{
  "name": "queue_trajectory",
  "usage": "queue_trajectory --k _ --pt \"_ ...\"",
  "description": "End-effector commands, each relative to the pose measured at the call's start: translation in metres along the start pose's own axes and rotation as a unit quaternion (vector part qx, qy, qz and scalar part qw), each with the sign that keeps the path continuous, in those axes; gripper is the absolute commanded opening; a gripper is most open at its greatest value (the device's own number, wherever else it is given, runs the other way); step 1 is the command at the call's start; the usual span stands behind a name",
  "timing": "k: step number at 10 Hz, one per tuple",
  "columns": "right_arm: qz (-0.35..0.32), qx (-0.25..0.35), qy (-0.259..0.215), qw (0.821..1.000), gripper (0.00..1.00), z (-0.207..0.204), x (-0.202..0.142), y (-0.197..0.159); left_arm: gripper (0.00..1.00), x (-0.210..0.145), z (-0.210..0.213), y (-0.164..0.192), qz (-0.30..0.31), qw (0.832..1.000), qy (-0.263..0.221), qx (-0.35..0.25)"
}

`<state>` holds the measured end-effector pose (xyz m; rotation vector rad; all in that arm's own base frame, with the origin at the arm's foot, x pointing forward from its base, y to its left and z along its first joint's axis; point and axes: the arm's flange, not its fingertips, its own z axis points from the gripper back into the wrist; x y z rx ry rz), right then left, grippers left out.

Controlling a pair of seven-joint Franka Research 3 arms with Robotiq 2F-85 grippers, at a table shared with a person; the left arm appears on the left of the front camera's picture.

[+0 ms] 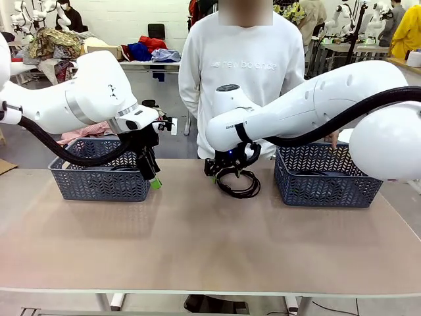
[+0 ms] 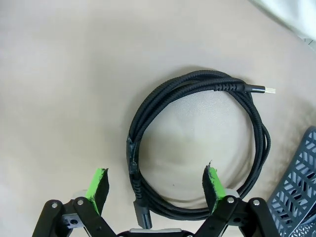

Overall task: Organize the cables according to human instructions.
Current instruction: Pick up a bundle of cables and place it in the basket indicated by the human.

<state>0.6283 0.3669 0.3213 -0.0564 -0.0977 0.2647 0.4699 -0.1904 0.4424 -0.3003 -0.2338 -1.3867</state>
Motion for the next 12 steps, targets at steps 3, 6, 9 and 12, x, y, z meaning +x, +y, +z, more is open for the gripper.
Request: queue_trajectory --k 3,6,9,12 --pt "-0.033 -0.015 0.013 0.999 1.00 -0.0042 0.0118 0.0050 1.00 -0.0015 0.0011 -0.0005 0.002 1.000 -0.001 0.001" --pt "-0.035 -0.015 0.019 0.999 1.00 -0.0069 0.0137 0.0044 1.00 -0.0015 0.0011 -0.0005 0.002 1.000 -0.001 0.001" --pt "-0.040 -0.017 0.027 0.999 1.00 -0.0092 0.0160 0.0036 1.00 -0.0015 0.0011 -0.0005 0.002 1.000 -0.001 0.001" --pt "-0.041 -0.018 0.023 0.999 0.77 -0.0091 0.0178 0.0047 1.00 -0.0015 0.0011 -0.0005 0.002 1.000 -0.001 0.001"
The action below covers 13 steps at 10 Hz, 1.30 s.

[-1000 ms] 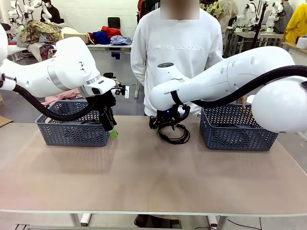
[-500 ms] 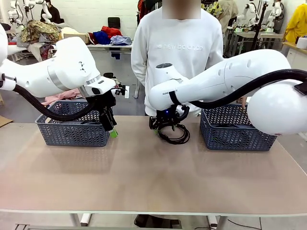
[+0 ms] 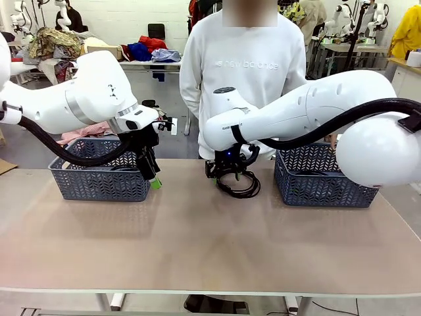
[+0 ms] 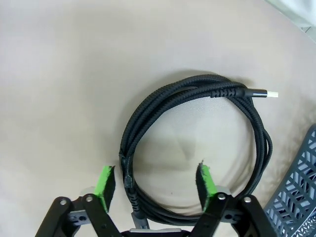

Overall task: Organize the cables according to human instructions.
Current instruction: Pick up a bundle of cables and place it in the basket indicated by the human.

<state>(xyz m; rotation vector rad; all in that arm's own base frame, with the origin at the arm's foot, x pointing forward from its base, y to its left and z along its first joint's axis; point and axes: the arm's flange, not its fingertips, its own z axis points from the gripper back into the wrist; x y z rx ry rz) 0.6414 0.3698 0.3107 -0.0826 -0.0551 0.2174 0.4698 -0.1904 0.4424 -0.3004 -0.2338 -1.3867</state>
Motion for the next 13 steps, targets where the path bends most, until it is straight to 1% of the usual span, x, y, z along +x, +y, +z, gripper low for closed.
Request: queue_trajectory --k 1,2,3,4,5,6,7,9,12,13 --pt "-0.018 -0.007 0.001 1.000 0.66 0.003 0.006 0.005 1.00 -0.002 0.001 0.000 0.002 1.000 -0.001 0.001" --pt "-0.018 -0.006 0.003 1.000 0.59 0.003 0.006 0.006 1.00 -0.002 0.001 0.000 0.002 1.000 -0.001 0.001" --pt "-0.017 -0.005 0.005 1.000 0.49 0.002 0.006 0.007 1.00 -0.002 0.001 0.000 0.002 1.000 -0.001 0.001" --pt "-0.016 -0.006 0.005 1.000 0.42 0.001 0.005 0.009 1.00 -0.002 0.001 0.000 0.002 1.000 -0.001 0.001" --pt "-0.014 -0.006 0.009 1.000 0.31 0.000 0.004 0.010 1.00 -0.002 0.001 0.000 0.002 1.000 -0.001 0.001" --pt "-0.014 -0.004 0.008 1.000 0.25 0.000 0.002 0.011 1.00 -0.002 0.001 0.000 0.002 1.000 -0.001 0.001" --pt "-0.015 -0.002 0.008 1.000 0.14 0.000 0.001 0.011 1.00 -0.002 0.001 0.000 0.002 1.000 -0.001 0.001" --pt "-0.018 0.007 0.006 1.000 0.00 0.000 0.000 0.011 1.00 -0.002 0.001 0.000 0.002 1.000 -0.001 0.001" --pt "-0.020 0.008 0.008 1.000 0.00 0.007 -0.002 0.009 1.00 -0.002 0.001 0.000 0.002 1.000 -0.001 0.001" --pt "-0.016 0.000 0.004 1.000 0.00 0.019 -0.005 0.010 1.00 -0.002 0.001 0.000 0.002 1.000 -0.001 0.001"
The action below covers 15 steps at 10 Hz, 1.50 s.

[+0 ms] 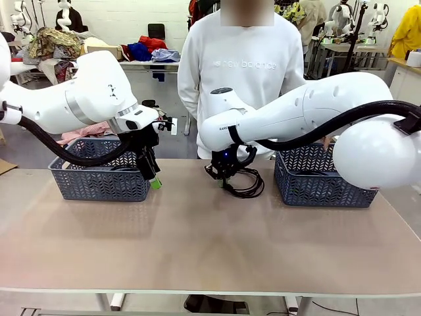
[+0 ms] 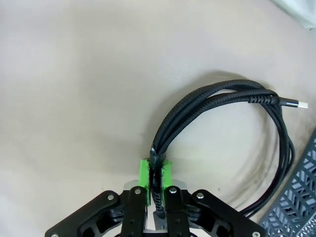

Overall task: Organize the cables according to human instructions.
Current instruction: Pick up a bundle of cables and place it in the basket indicated by the human.

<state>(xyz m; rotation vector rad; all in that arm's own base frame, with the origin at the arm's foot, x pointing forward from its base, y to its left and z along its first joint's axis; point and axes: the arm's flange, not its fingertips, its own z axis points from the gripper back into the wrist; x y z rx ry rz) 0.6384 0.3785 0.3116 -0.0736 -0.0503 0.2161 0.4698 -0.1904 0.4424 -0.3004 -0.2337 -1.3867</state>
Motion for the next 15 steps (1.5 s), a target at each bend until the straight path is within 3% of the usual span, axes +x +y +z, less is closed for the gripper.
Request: queue_trajectory --k 1,4,9,11,12,15 --pt "0.000 -0.008 -0.015 1.000 0.00 0.034 -0.007 0.002 1.00 -0.001 0.001 0.000 0.002 1.000 -0.001 0.001" --pt "0.176 0.026 0.025 0.984 0.00 0.100 -0.021 -0.002 1.00 -0.001 0.001 0.000 0.002 1.000 -0.001 0.001" --pt "0.412 0.090 0.039 0.906 0.00 0.186 -0.058 -0.045 1.00 -0.001 0.001 0.000 0.002 1.000 -0.001 0.001" --pt "0.466 0.099 0.021 0.879 0.00 0.206 -0.078 -0.072 1.00 -0.001 0.001 0.000 0.002 1.000 -0.001 0.001" --pt "0.506 0.106 0.011 0.856 0.00 0.213 -0.090 -0.090 1.00 -0.001 0.001 0.000 0.002 1.000 -0.001 0.001" --pt "0.543 0.099 -0.003 0.834 0.00 0.212 -0.118 -0.137 1.00 -0.001 0.001 0.000 0.002 1.000 -0.001 0.001"
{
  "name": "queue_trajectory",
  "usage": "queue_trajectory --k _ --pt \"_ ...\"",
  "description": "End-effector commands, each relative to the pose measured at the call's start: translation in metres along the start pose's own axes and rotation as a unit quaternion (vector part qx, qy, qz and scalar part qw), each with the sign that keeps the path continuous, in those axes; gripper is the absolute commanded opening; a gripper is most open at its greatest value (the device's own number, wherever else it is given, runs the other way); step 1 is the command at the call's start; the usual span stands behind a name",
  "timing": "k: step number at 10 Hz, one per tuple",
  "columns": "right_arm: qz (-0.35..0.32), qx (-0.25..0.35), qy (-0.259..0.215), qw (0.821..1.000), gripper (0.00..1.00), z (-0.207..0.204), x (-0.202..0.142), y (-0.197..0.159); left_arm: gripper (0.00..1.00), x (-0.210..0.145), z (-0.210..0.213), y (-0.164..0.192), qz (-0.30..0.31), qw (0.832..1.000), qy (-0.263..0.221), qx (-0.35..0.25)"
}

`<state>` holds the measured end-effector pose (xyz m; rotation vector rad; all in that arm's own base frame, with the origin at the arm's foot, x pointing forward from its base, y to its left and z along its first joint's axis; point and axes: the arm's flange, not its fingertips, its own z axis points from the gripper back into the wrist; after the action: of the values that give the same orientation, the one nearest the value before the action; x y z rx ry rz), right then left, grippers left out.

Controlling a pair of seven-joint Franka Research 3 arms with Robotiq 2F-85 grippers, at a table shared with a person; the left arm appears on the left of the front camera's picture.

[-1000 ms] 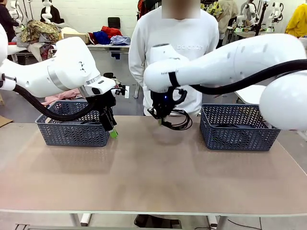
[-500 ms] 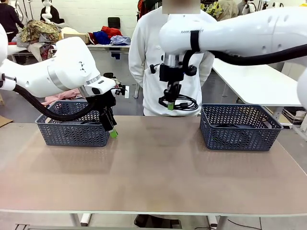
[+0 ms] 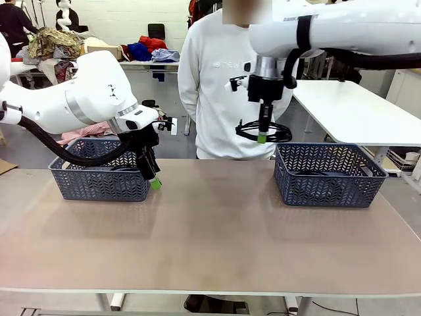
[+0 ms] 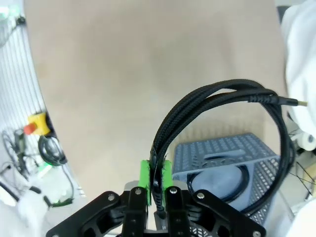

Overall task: Organize the cables according to human instructions.
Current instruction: Pick up a bundle of cables and place it in the basket indicated by the human.

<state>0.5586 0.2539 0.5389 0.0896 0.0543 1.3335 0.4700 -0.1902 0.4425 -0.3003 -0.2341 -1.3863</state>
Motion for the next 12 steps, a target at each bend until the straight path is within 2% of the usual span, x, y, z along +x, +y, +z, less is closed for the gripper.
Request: queue_trajectory --k 1,5,8,12 --pt "0.026 -0.005 -0.034 0.999 0.00 -0.014 -0.046 0.012 1.00 -0.001 0.001 -0.001 0.002 1.000 -0.001 0.001" --pt "0.026 -0.016 -0.037 0.999 0.00 -0.024 -0.102 -0.007 1.00 -0.001 0.001 -0.001 0.002 1.000 -0.001 0.001" --pt "0.010 -0.011 -0.017 1.000 0.00 -0.022 -0.103 -0.017 1.00 -0.001 0.001 -0.001 0.002 1.000 -0.001 0.001" --pt "0.010 -0.011 -0.017 1.000 0.00 -0.022 -0.103 -0.017 1.00 -0.001 0.001 -0.001 0.002 1.000 -0.001 0.001"
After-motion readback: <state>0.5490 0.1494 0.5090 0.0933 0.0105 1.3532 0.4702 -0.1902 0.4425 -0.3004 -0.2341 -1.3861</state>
